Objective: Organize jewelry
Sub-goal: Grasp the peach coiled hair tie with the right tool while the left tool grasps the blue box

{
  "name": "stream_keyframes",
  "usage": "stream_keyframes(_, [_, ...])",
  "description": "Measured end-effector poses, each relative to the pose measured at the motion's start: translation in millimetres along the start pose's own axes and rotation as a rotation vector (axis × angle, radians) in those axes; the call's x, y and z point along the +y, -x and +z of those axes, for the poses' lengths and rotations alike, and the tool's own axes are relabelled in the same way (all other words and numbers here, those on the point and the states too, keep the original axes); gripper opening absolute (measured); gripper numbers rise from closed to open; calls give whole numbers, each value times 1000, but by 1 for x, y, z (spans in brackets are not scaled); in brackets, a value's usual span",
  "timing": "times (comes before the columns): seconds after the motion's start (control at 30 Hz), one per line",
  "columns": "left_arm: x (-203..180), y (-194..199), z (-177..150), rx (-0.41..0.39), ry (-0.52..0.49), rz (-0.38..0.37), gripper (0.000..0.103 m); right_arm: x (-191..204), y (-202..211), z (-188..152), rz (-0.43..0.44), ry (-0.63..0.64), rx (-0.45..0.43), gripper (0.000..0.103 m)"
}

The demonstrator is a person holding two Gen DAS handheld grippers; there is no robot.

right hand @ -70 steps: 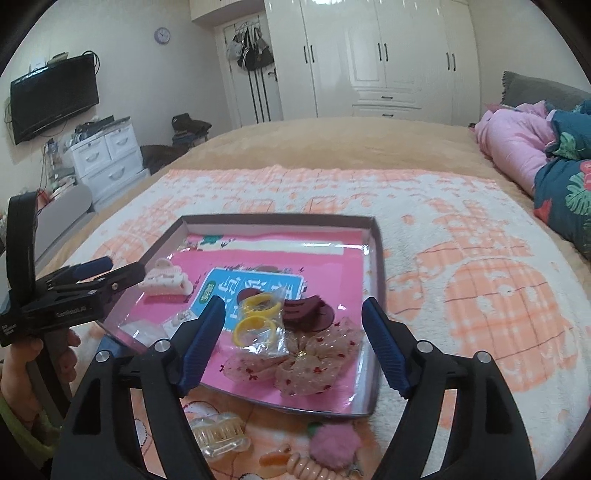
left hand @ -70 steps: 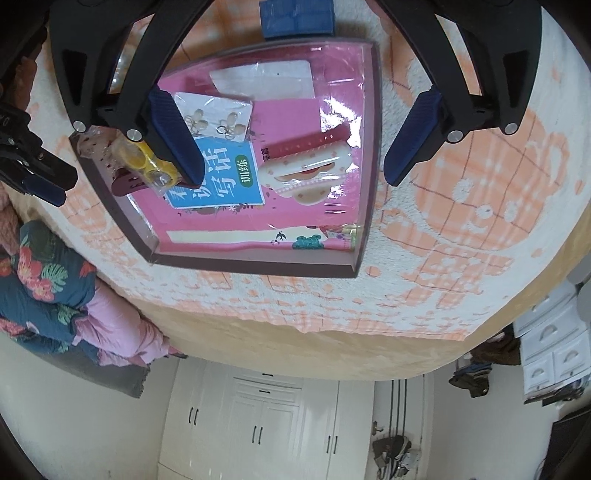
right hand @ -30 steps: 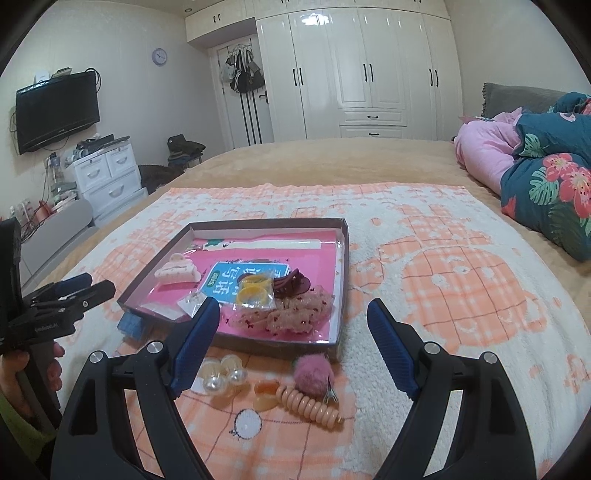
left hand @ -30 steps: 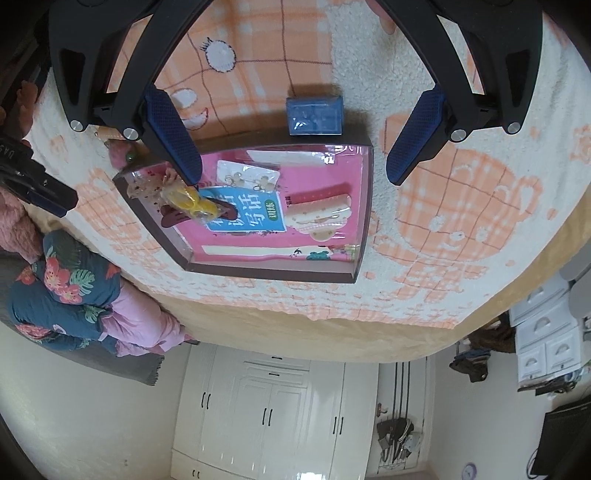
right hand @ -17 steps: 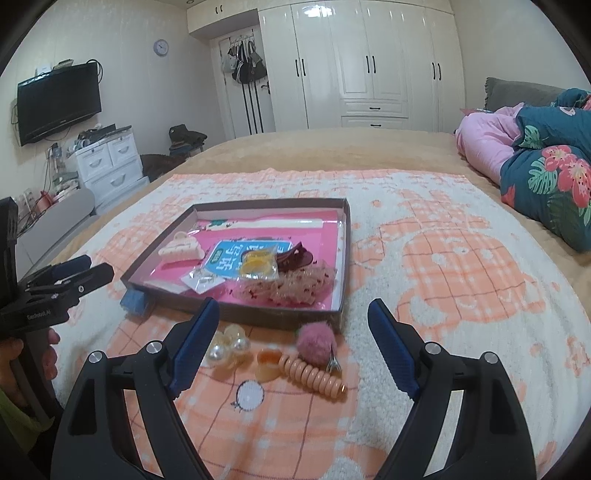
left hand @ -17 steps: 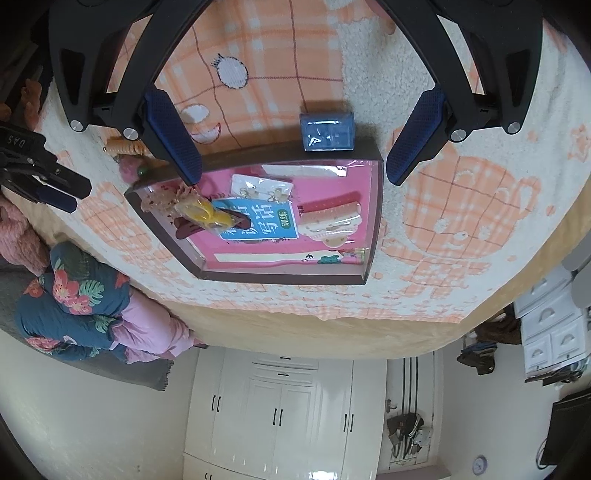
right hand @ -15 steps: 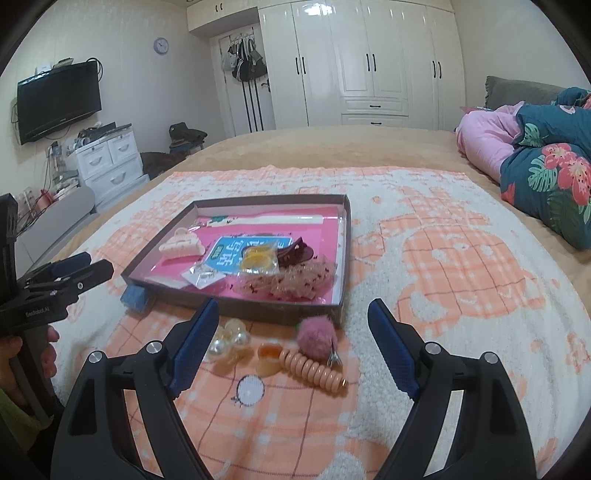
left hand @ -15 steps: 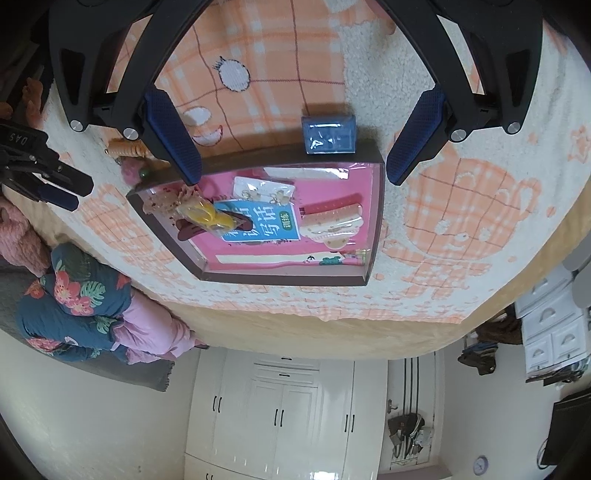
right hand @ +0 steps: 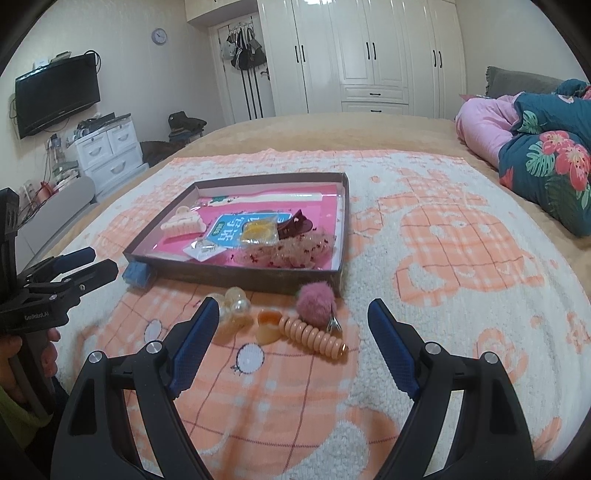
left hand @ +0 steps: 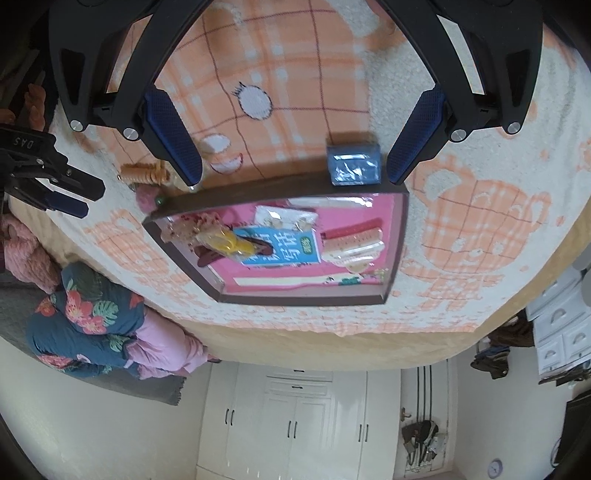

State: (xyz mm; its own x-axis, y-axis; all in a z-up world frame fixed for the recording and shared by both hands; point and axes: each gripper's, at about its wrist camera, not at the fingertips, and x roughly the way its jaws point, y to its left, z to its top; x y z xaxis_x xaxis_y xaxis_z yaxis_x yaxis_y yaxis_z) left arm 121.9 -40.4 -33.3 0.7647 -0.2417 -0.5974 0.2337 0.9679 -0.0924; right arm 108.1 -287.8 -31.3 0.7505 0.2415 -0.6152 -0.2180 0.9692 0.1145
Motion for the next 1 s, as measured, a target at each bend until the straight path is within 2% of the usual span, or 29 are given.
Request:
stream_keyframes(0.3, [-4, -7, -13, 44, -14, 1, 91, -8, -12, -11, -39, -23, 55, 80])
stream_keyframes(0.47, [4, -15, -16, 58, 4, 27, 91, -9, -24, -15, -73, 17, 78, 79])
stream_keyframes(0.77, [19, -27, -19, 74, 35, 54, 91, -24, -56, -19, -45, -23, 189, 64])
stream_keyframes(1.0, [33, -42, -19, 110, 78, 66, 91, -21, -63, -20, -14, -4, 210, 56])
